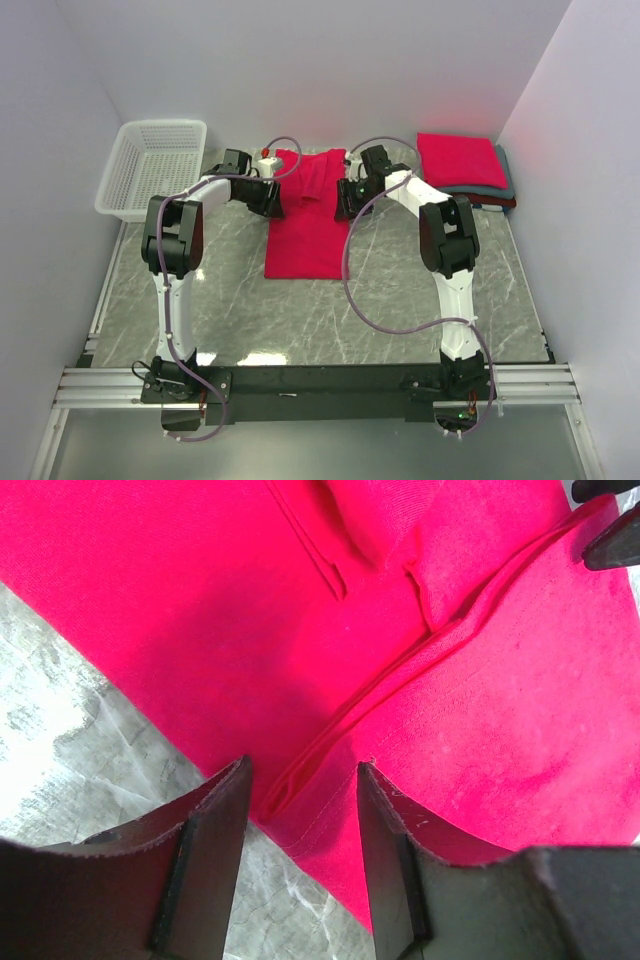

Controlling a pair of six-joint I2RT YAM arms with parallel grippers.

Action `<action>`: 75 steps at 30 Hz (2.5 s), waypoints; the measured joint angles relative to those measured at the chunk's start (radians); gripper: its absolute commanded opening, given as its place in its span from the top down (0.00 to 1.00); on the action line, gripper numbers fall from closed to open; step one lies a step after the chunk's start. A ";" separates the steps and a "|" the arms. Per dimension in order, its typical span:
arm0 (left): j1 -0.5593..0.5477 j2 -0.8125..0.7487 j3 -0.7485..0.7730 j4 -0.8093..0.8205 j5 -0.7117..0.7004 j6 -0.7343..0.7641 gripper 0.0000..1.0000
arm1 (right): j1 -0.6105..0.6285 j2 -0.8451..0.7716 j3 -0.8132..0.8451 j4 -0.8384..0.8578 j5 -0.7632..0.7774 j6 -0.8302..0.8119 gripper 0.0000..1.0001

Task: Fold and stack the t-shirts
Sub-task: Fold the tshirt

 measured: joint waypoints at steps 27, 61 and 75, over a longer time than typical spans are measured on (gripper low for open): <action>0.002 -0.123 -0.140 0.056 -0.005 0.026 0.99 | 0.024 -0.002 -0.001 0.012 -0.098 -0.019 1.00; 0.027 -0.034 -0.039 0.046 -0.045 0.034 0.69 | 0.024 0.013 0.007 0.078 0.040 -0.035 0.77; 0.063 -0.279 -0.271 0.065 -0.029 0.076 0.48 | 0.024 -0.164 -0.097 0.058 0.103 -0.056 0.29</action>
